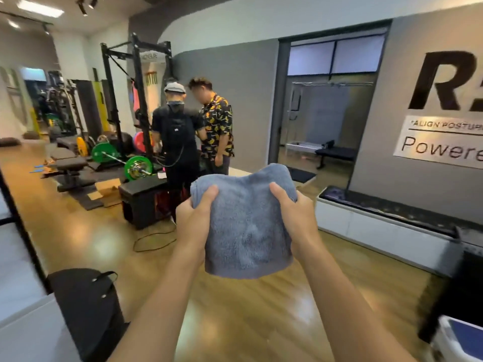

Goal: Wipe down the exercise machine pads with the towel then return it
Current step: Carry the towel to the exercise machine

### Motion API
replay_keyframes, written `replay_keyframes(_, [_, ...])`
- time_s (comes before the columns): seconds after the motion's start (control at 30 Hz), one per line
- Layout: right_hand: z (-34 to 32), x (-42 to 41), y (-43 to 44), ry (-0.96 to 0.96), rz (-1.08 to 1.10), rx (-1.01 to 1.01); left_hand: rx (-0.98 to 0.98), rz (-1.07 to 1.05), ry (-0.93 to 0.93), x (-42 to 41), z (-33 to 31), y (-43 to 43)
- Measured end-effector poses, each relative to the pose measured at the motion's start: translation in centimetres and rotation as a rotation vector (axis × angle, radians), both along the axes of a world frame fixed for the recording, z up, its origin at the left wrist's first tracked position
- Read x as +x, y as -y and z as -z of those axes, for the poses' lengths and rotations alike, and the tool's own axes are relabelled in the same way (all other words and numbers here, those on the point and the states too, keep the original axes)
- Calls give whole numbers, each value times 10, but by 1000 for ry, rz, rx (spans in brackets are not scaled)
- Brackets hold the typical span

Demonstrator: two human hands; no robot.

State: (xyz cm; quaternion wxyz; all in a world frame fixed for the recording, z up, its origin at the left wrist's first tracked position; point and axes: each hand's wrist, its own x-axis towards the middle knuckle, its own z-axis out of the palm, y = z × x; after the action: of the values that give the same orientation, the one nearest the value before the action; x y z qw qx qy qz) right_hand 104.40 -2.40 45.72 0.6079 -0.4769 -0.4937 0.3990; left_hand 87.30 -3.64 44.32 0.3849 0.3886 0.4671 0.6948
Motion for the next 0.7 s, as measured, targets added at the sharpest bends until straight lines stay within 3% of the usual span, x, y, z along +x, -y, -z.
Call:
replay_keyframes(0.33, [5,117,-187,40,256,14,-6,231,-80,120,4,-241])
replay_keyframes(0.7, [19,201,-461,-25,316,26,13,320,-60,198,11,-525])
